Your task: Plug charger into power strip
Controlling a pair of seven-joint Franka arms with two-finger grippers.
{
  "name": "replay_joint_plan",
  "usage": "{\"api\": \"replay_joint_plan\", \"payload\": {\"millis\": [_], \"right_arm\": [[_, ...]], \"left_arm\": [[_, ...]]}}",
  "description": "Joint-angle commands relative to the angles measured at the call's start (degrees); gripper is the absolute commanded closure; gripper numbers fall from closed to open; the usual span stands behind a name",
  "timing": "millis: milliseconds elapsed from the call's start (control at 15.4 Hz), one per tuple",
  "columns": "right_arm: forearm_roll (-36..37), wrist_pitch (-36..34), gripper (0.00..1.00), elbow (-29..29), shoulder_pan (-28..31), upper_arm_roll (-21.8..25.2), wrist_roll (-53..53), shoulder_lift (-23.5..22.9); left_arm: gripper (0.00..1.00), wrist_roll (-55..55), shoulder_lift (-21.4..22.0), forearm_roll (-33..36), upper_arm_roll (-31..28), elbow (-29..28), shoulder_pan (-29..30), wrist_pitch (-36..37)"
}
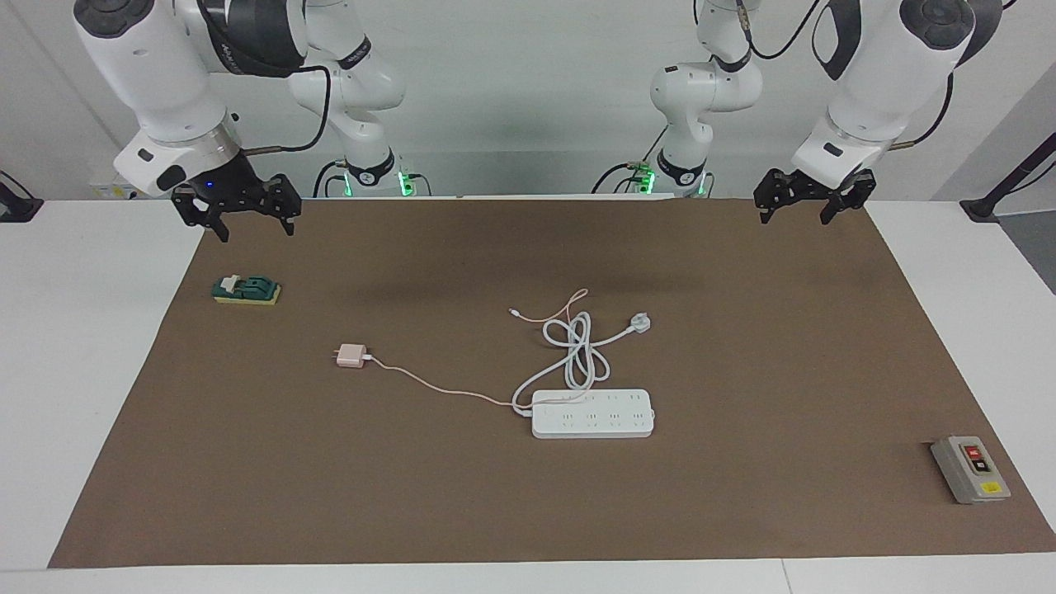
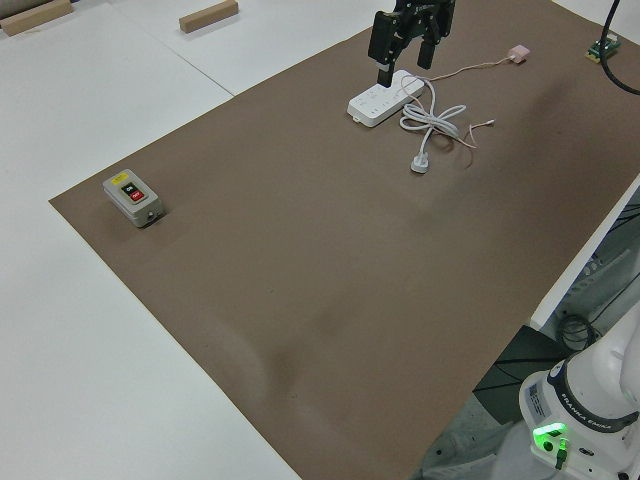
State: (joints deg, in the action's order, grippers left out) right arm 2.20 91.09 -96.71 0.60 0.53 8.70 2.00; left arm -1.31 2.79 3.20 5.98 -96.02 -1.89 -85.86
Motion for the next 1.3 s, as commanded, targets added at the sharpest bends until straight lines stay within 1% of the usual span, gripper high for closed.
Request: {"api": "replay_joint_plan", "payload": {"millis": [0, 260, 584, 779, 909, 1039, 1234], "right_arm": [[-0.3, 1.0, 0.00, -1.8, 0.6, -0.4, 0.7, 1.5], [-0.2, 2.0, 0.00, -1.6, 0.8, -0.4, 0.9, 1.4], [-0.3, 1.5, 0.00, -1.7, 1.4, -0.3, 0.9, 1.5], [-1.0, 2.0, 0.00, -1.7, 1.5, -0.1, -1.0, 1.1], [-4.6, 2.0, 0.00, -1.8, 1.7, 0.0, -10.0, -0.3], [-8.5, 2.5, 0.00, -1.8, 1.9, 0.1, -20.4, -3.4], [-13.1, 5.1, 0.00, -2.7, 1.8, 0.1, -32.7, -7.0]], "left_arm": [[0.00, -0.8, 1.0, 0.5, 0.3, -0.7, 0.7, 0.4], [0.00, -0.8, 0.9, 0.5, 0.3, -0.7, 0.7, 0.4], [0.00, -0.8, 1.0, 0.5, 0.3, -0.7, 0.7, 0.4], [0.00, -0.8, 0.9, 0.5, 0.3, -0.7, 0.7, 0.4], [0.00, -0.8, 0.9, 0.5, 0.3, -0.7, 0.7, 0.4], [0.00, -0.8, 0.9, 0.5, 0.3, -0.7, 0.7, 0.5], [0.00, -0.8, 0.9, 0.5, 0.3, -0.7, 0.7, 0.5]]}}
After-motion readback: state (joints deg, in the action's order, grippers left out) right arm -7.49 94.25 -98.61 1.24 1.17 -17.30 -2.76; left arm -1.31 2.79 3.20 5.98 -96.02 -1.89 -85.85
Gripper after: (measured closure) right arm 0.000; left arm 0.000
